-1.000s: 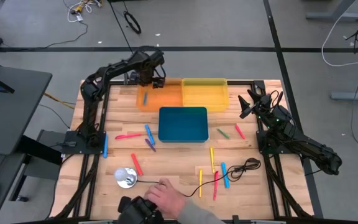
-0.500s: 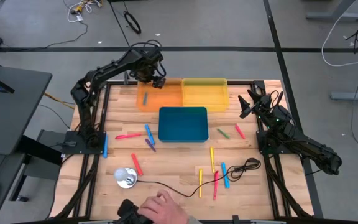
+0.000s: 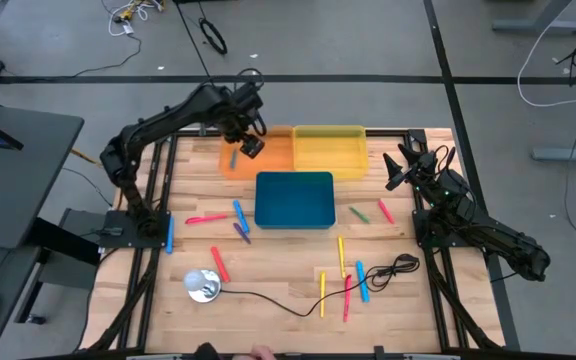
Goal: Pick & Place Markers
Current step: Put the small purple highlighter into the orange transparent bin
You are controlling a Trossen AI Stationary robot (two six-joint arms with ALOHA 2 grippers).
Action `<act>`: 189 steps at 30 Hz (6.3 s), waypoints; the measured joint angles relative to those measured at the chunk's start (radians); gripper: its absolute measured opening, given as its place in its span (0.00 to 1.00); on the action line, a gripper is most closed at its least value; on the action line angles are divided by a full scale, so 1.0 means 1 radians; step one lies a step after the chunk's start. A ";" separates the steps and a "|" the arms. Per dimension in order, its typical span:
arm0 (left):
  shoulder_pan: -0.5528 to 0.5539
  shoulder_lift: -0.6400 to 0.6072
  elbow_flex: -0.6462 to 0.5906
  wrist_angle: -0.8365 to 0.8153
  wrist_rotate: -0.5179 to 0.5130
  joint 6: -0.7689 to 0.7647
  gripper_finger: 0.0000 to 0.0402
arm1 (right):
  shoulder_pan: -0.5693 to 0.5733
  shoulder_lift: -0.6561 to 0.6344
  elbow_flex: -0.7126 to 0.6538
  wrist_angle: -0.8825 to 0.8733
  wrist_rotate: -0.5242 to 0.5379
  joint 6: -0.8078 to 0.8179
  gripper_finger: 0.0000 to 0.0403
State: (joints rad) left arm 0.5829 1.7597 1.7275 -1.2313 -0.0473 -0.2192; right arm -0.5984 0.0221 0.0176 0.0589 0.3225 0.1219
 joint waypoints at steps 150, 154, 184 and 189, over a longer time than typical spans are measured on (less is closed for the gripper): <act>-0.524 -0.096 -0.838 0.511 0.232 1.057 0.69 | 0.000 0.000 0.000 0.000 0.000 0.000 0.78; -0.504 -0.096 -0.838 0.516 0.229 0.928 0.69 | 0.000 0.000 0.000 0.000 0.000 0.000 0.78; -0.523 -0.047 -0.836 0.598 0.145 0.544 0.62 | 0.000 0.000 0.000 0.000 0.000 0.000 0.78; -0.522 -0.045 -0.836 0.607 0.125 0.544 0.43 | 0.000 0.000 0.000 0.000 0.000 0.000 0.78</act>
State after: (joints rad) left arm 0.0607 1.7149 0.8917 -0.6242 0.0779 0.3244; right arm -0.5987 0.0222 0.0176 0.0589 0.3225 0.1219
